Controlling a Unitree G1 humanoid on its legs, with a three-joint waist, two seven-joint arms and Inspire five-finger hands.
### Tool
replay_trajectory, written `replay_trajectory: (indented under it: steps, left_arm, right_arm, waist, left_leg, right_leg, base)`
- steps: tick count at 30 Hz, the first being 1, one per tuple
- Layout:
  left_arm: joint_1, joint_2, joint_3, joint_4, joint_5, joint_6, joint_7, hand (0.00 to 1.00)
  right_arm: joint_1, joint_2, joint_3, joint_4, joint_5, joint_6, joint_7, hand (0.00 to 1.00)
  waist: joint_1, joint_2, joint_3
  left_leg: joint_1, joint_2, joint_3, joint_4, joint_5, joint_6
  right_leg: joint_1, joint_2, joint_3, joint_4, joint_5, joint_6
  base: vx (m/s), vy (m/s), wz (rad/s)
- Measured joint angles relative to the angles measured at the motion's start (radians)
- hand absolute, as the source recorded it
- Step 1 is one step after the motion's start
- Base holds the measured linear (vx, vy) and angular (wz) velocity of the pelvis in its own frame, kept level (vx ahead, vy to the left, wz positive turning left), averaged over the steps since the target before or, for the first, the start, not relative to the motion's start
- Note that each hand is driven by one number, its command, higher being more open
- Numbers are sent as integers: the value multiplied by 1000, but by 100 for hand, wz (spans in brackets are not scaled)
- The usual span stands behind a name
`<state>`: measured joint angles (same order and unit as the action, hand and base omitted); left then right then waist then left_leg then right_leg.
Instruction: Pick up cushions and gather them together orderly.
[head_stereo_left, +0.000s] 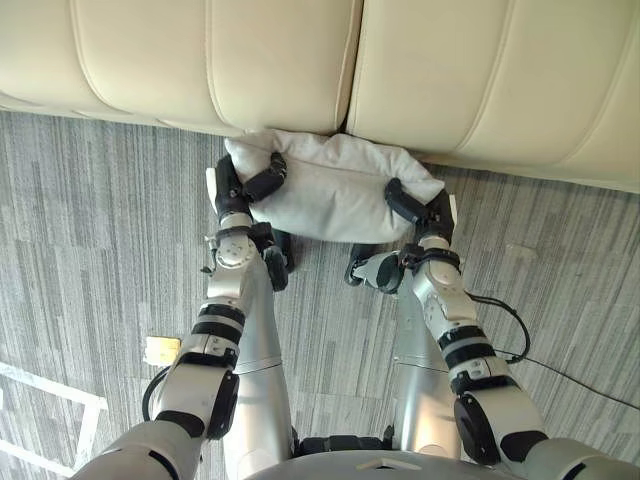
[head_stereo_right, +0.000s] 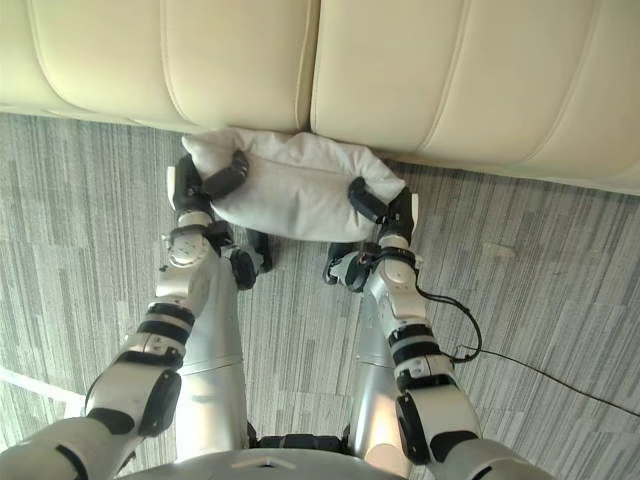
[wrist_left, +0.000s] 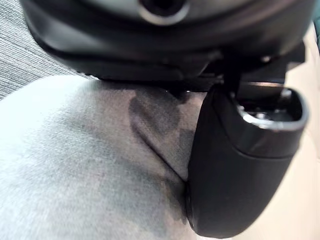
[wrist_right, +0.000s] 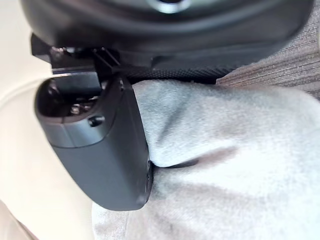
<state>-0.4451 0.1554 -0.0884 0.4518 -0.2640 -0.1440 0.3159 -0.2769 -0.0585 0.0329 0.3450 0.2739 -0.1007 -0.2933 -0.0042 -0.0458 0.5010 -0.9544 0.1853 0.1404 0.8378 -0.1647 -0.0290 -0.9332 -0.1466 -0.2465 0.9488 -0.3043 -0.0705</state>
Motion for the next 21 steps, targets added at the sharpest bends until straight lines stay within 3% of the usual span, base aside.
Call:
replay_trajectory:
  steps: [5,12,16,21]
  left_arm:
    - [165,-24,-57,-134,-3,-8,-4,0]
    - [431,-40,-108,-273,-34,-19,-20,0]
    - [506,-40,-133,-301,-45,-31,-22,0]
    - [545,-36,-145,-301,-51,-31,-43,0]
  right_arm:
    - [202,-1,3,-168,-49,-2,0,0]
    - [461,-14,33,-355,-138,-20,14,0]
    - [513,-19,33,-366,-166,-30,29,0]
    - [535,-32,28,-366,-216,-30,35,0]
  waist:
    - [-1,-5,-37]
    - [-1,-31,-198]
    - [-1,-23,-267]
    - [-9,9,-306]
  left_leg:
    - [217,-9,25,-121,7,-6]
    - [480,-14,72,-299,12,-20]
    - [600,-22,96,-408,24,-38]
    - [699,-26,88,-455,33,-44]
  right_leg:
    - [206,13,0,-117,9,10]
    - [449,46,11,-299,22,32]
    - [551,67,27,-395,31,38]
    - [658,87,28,-465,33,37]
  base:
    - [83,15,-6]
    - [145,18,-11]
    - [169,-15,-13]
    - [185,-37,-7]
